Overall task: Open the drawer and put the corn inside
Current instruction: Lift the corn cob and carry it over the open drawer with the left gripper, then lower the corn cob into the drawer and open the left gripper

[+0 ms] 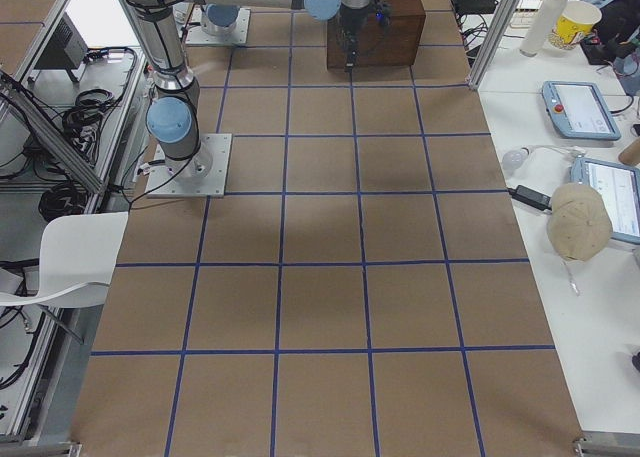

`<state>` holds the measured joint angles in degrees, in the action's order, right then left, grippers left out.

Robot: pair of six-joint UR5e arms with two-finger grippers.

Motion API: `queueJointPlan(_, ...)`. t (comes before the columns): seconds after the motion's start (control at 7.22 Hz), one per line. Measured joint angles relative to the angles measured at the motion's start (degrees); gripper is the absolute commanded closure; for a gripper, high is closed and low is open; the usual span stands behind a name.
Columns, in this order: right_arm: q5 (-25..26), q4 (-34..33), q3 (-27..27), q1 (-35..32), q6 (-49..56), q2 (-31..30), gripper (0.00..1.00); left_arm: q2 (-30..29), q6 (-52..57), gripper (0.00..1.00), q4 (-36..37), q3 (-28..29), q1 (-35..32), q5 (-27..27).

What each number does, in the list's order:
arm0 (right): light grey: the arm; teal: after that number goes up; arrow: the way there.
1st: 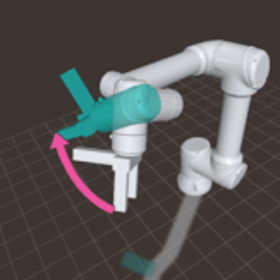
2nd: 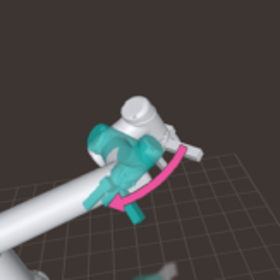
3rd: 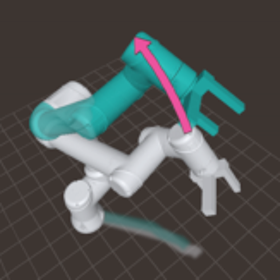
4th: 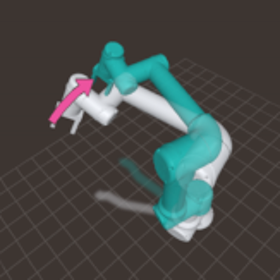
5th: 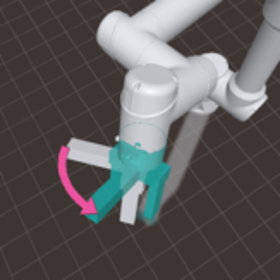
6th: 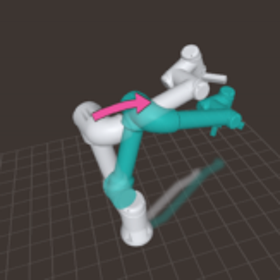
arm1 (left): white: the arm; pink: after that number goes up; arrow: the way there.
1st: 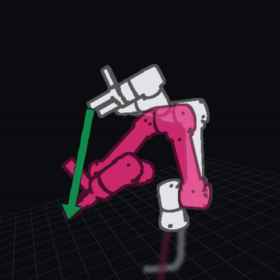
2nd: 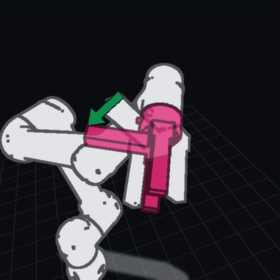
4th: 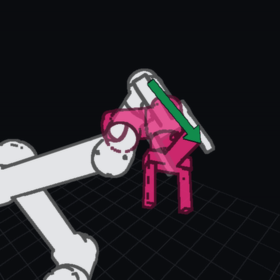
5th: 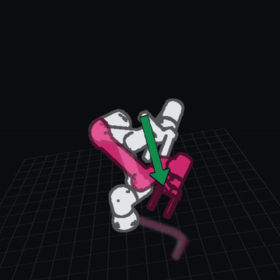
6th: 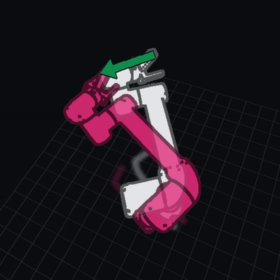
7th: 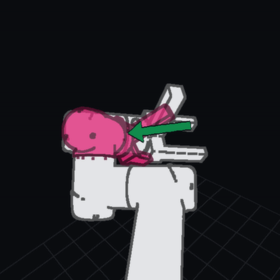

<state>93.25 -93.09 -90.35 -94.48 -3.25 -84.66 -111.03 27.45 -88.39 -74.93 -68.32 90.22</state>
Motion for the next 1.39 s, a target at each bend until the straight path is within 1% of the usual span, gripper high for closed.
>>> queueJointPlan(0.14,0.0,0.01,0.0,0.0,0.0,0.0,0.0,-0.38,-4.95,1.0,-0.37,-0.38,-0.82,-0.92)
queueJointPlan(0.42,0.02,-0.01,0.0,0.0,0.0,-0.02,0.0,-1.15,-9.25,1.0,-0.54,-0.9,-1.17,-2.72)
queueJointPlan(1.11,0.17,-0.01,0.0,0.0,0.0,-0.06,0.0,-3.13,-7.63,0.99,0.83,-4.2,-1.43,-3.56)
queueJointPlan(1.25,0.17,-0.05,0.0,0.0,0.0,-0.06,0.0,-3.46,-6.67,0.95,0.9,-4.3,-1.46,-4.18)
queueJointPlan(1.39,0.17,-0.07,0.0,0.0,0.0,-0.05,0.0,-4.02,-5.75,0.74,0.95,-4.32,-1.46,-5.06)
